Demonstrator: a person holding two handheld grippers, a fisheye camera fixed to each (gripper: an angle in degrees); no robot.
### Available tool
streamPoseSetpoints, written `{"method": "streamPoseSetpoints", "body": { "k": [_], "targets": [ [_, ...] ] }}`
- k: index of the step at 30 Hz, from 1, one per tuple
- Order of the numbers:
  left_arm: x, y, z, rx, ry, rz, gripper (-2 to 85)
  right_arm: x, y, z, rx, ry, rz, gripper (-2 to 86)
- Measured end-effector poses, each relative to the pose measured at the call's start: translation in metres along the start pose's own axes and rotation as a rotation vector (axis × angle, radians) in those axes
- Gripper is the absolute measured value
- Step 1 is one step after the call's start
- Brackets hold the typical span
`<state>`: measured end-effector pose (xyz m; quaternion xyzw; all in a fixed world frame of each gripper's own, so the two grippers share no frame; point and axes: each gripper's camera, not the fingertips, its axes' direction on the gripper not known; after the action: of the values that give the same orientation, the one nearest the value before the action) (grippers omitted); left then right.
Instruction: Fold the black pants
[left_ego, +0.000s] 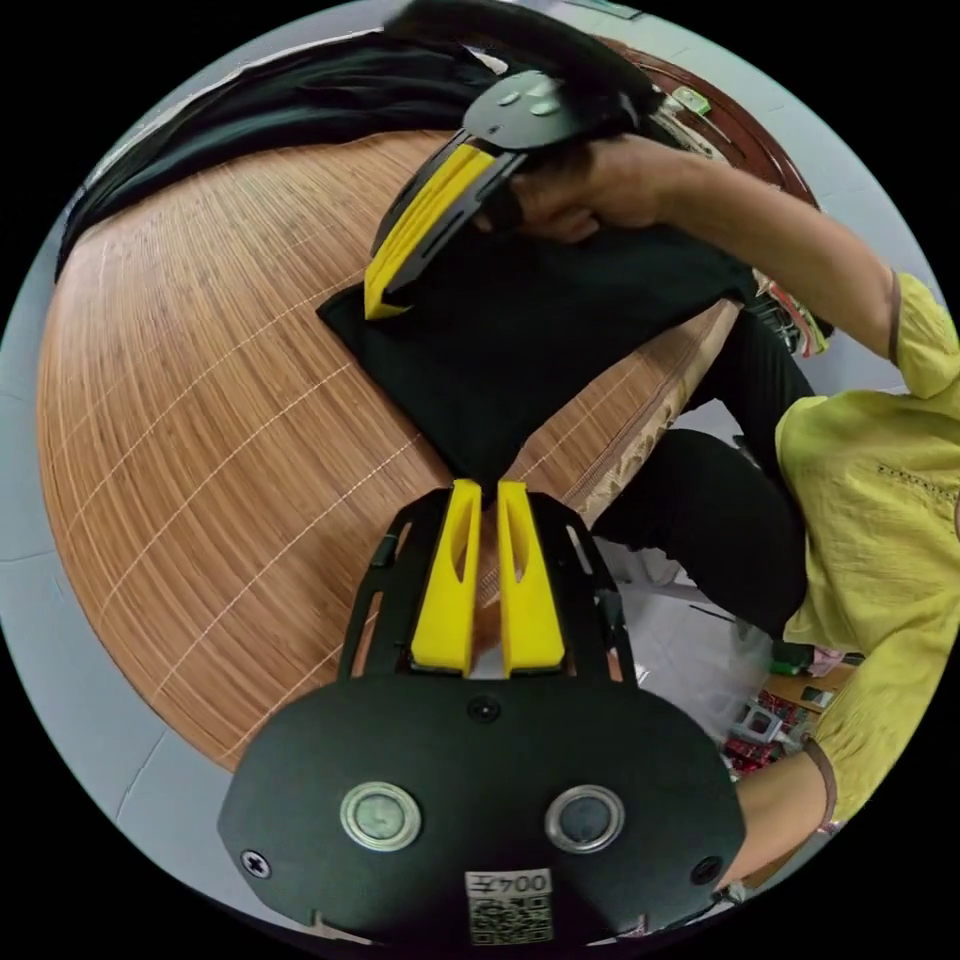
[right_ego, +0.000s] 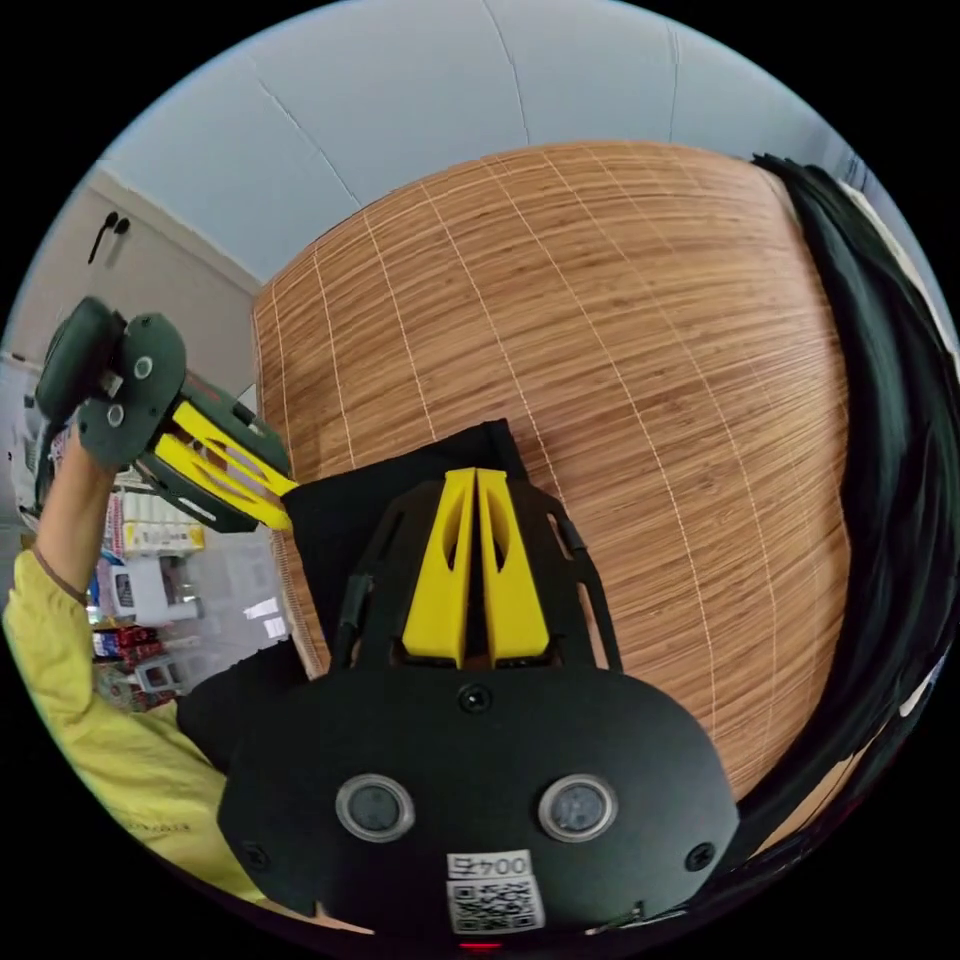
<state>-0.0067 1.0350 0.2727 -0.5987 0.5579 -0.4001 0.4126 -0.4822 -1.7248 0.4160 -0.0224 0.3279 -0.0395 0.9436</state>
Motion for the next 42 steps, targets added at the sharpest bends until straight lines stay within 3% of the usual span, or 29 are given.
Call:
{"method": "streamPoseSetpoints", "body": {
  "k": [3, 5, 8, 10, 14, 19, 23, 26, 32, 42],
  "targets": [
    [0.014, 0.006, -0.022, -0.113, -0.179, -0.01, 0.9, 0.001, -0.003, 0.002, -0.037, -0.019, 0.006, -0.5],
    [0.023, 0.012, -0.057, -0.062, -0.311, -0.052, 0.8, -0.008, -0.002, 0.003, -0.05, 0.024, -0.02, -0.5],
    [0.037, 0.0, -0.096, 0.197, -0.234, -0.047, 0.7, -0.018, 0.0, 0.005, -0.067, 0.068, -0.044, -0.4],
    [0.043, -0.017, -0.094, 0.269, -0.202, -0.033, 0.6, -0.015, 0.002, 0.005, -0.076, 0.034, -0.016, -0.5],
    [0.05, -0.049, -0.034, 0.093, -0.28, -0.042, 0.5, -0.01, 0.01, 0.005, -0.075, -0.028, 0.017, -0.4],
    [0.045, -0.019, -0.04, 0.292, -0.191, -0.153, 0.4, -0.02, 0.032, -0.001, -0.028, 0.006, -0.001, -0.2],
    [0.062, -0.025, -0.048, 0.229, -0.264, -0.094, 0.4, -0.058, 0.117, -0.046, 0.238, 0.043, -0.048, 0.0],
    [0.064, -0.019, -0.054, 0.249, -0.234, -0.096, 0.4, -0.108, 0.194, -0.052, 0.335, 0.091, -0.1, -0.4],
    [0.087, -0.018, -0.064, 0.221, -0.308, -0.022, 0.3, -0.161, 0.262, -0.003, 0.237, 0.359, -0.114, 0.3],
    [0.104, -0.007, -0.077, 0.236, -0.313, -0.011, 0.1, -0.13, 0.267, 0.012, 0.175, 0.261, -0.064, 6.0]
  ]
}}
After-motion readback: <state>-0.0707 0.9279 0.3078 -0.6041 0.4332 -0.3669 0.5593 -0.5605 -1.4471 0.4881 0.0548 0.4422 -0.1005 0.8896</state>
